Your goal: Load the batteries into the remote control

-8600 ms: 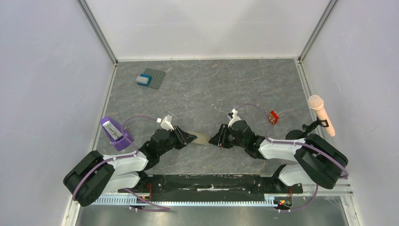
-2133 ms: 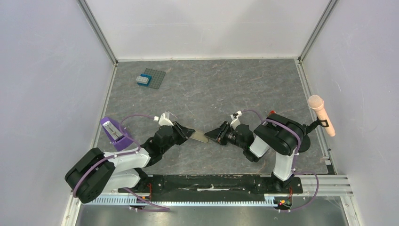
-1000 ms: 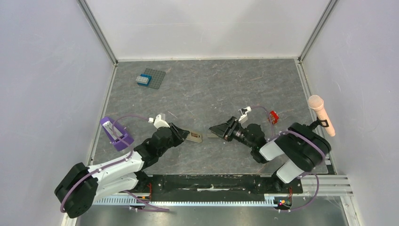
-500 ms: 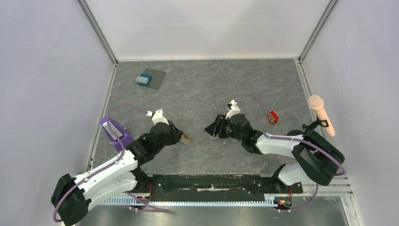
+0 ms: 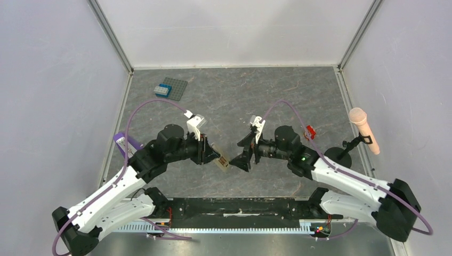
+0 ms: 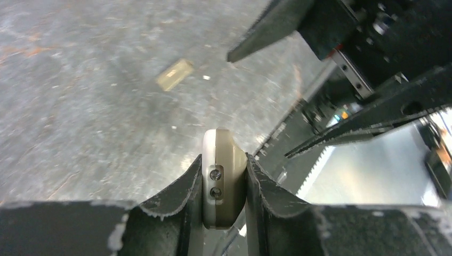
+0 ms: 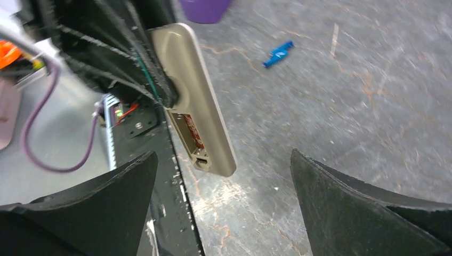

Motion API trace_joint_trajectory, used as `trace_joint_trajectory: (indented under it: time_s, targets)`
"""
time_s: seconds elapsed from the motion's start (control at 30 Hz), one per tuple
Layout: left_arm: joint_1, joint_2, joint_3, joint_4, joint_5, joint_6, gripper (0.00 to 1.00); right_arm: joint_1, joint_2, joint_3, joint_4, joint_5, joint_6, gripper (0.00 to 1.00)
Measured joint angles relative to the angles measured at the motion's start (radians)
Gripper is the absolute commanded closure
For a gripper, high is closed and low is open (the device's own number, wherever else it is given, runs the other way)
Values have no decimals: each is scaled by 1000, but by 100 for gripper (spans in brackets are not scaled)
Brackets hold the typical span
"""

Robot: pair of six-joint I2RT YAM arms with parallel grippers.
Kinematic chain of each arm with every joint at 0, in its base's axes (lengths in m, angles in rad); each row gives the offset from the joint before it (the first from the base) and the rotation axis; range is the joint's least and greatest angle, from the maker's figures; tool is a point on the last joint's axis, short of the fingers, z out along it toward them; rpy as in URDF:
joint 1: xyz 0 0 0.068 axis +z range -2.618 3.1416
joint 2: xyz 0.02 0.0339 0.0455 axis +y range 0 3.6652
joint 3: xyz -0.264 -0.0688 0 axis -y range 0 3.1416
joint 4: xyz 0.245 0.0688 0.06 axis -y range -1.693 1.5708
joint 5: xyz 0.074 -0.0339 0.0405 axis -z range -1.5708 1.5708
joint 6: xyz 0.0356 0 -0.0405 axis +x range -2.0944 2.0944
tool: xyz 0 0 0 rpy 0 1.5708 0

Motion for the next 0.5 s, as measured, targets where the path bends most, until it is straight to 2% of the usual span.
trace_joint_trajectory:
  time_s: [0.1,0.27,0.43,0.5]
  targets:
    - [0,-10,43,-23,148,62,98,0,-73,0,-25,-110,-54,2]
    - [0,-19,71,-2,322,108,98,5,-69,3,-66,-267,-79,3]
    - [0,-19,71,19,415,117,98,35,-40,7,-78,-339,-71,12]
    - [0,-21,71,28,435,118,98,48,-32,8,-68,-357,-53,20]
